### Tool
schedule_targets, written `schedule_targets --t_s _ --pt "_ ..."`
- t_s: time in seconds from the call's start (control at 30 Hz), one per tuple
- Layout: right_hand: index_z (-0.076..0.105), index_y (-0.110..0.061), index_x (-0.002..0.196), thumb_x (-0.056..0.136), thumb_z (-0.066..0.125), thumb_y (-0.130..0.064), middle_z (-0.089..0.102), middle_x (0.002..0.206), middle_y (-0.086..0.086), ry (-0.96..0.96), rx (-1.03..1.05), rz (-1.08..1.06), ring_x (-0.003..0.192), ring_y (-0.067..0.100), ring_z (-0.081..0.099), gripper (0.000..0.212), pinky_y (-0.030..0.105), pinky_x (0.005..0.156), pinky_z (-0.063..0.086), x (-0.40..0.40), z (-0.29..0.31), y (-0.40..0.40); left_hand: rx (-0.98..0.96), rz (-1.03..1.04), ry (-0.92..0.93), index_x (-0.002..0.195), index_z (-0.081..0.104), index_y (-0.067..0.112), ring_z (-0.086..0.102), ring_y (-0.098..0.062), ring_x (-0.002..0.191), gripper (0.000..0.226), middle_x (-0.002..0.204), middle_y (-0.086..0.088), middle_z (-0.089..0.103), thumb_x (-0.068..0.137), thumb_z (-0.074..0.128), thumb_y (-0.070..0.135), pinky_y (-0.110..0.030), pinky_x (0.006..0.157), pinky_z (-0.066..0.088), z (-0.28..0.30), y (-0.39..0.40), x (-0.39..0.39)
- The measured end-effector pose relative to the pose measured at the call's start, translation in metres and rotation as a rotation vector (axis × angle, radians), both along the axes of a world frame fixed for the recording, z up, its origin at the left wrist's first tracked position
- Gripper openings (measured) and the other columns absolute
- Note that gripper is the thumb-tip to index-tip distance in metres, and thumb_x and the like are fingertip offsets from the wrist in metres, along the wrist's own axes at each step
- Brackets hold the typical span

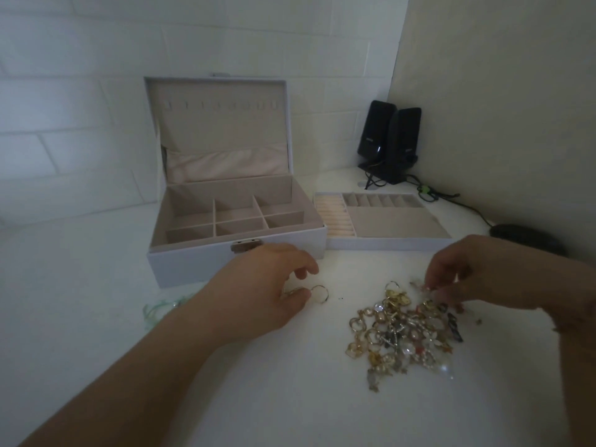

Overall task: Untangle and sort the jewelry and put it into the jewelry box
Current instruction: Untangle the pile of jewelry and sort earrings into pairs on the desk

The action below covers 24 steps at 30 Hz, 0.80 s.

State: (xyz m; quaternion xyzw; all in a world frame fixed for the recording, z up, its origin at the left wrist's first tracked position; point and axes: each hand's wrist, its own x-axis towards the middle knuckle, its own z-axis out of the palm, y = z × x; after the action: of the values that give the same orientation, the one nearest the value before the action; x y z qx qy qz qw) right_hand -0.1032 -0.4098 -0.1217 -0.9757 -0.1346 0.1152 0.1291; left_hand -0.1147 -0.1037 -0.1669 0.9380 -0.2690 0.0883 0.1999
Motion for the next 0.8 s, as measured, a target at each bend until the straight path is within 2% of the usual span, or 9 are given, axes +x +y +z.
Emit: schedule_targets --t_s 0.13,0.23,0.37,0.43,0.53,0.6,0.67,0.73,0.8 --pt "0.067 -0.038 0.078 0.071 0.079 -0.035 0.064 0.074 -0.016 -0.076 0.074 0.011 0.064 -0.007 0.053 0.014 0.014 0.059 0.043 0.002 -0.001 0.012 0.035 -0.003 0.034 0.106 0.065 0.037 0.053 0.000 0.084 0.018 0.098 0.022 0.059 0.088 0.064 0.037 -0.008 0.068 0.040 0.005 0.004 0.001" --pt "0.069 -0.039 0.080 0.070 0.080 -0.035 0.063 0.072 -0.018 -0.075 0.130 0.037 0.059 -0.006 0.052 0.016 0.008 0.056 0.042 0.002 -0.003 0.025 0.039 0.003 0.021 0.098 0.069 0.035 0.055 -0.002 0.078 0.012 0.093 0.020 0.062 0.087 0.065 0.036 -0.012 0.069 0.043 0.003 0.006 0.004" --pt "0.071 -0.040 0.073 0.073 0.077 -0.032 0.067 0.073 -0.013 -0.083 0.069 0.090 0.065 0.000 0.058 0.010 0.009 0.057 0.044 0.004 -0.012 0.038 0.061 0.000 0.015 0.094 0.071 0.033 0.051 0.005 0.073 0.009 0.090 0.019 0.064 0.088 0.065 0.030 -0.004 0.071 0.036 -0.001 0.008 0.008" --pt "0.070 -0.042 0.069 0.074 0.076 -0.031 0.068 0.073 -0.016 -0.101 0.094 0.103 0.065 0.002 0.059 0.014 0.012 0.060 0.046 0.004 -0.012 0.038 0.057 0.011 0.009 0.093 0.071 0.033 0.049 0.006 0.070 0.010 0.089 0.019 0.063 0.088 0.064 0.027 -0.009 0.074 0.038 -0.003 0.008 0.011" --pt "0.071 -0.040 0.072 0.076 0.074 -0.028 0.068 0.072 -0.018 -0.244 0.208 0.103 0.067 0.001 0.058 0.012 0.009 0.063 0.045 0.002 -0.007 0.039 -0.003 0.033 -0.013 0.093 0.071 0.030 0.049 0.003 0.067 0.012 0.084 0.018 0.059 0.088 0.064 0.021 -0.015 0.072 0.041 -0.005 0.006 0.012" --pt "0.070 -0.038 0.075 0.077 0.070 -0.027 0.068 0.072 -0.019 -0.381 0.255 0.121 0.073 -0.002 0.059 0.012 0.006 0.067 0.043 0.000 -0.004 0.045 -0.036 0.019 -0.008 0.097 0.072 0.026 0.051 0.000 0.070 0.016 0.088 0.014 0.063 0.087 0.065 0.015 -0.006 0.068 0.038 -0.006 0.005 0.013" --pt "0.070 -0.035 0.078 0.078 0.069 -0.024 0.069 0.074 -0.019 -0.452 0.300 0.146 0.077 -0.006 0.061 0.011 0.007 0.067 0.045 -0.002 -0.004 0.050 -0.058 -0.019 0.006 0.100 0.073 0.022 0.054 0.000 0.076 0.020 0.094 0.010 0.067 0.087 0.064 0.009 0.000 0.071 0.037 -0.006 0.004 0.012" --pt "0.072 -0.031 0.081 0.077 0.069 -0.026 0.071 0.077 -0.018 -0.441 0.401 0.156 0.077 -0.007 0.063 0.007 0.011 0.068 0.049 -0.005 -0.004 0.055 -0.081 -0.061 0.011 0.101 0.074 0.019 0.058 -0.003 0.080 0.022 0.097 0.008 0.069 0.086 0.063 0.007 0.000 0.076 0.038 -0.007 0.004 0.012" --pt "0.073 -0.029 0.081 0.073 0.069 -0.039 0.072 0.080 -0.020 -0.410 0.499 0.157 0.078 -0.007 0.065 0.013 0.011 0.070 0.051 -0.008 -0.002 0.060 -0.095 -0.071 0.019 0.103 0.074 0.018 0.061 -0.006 0.085 0.022 0.099 0.006 0.070 0.086 0.063 0.008 -0.005 0.080 0.041 -0.007 0.003 0.012"
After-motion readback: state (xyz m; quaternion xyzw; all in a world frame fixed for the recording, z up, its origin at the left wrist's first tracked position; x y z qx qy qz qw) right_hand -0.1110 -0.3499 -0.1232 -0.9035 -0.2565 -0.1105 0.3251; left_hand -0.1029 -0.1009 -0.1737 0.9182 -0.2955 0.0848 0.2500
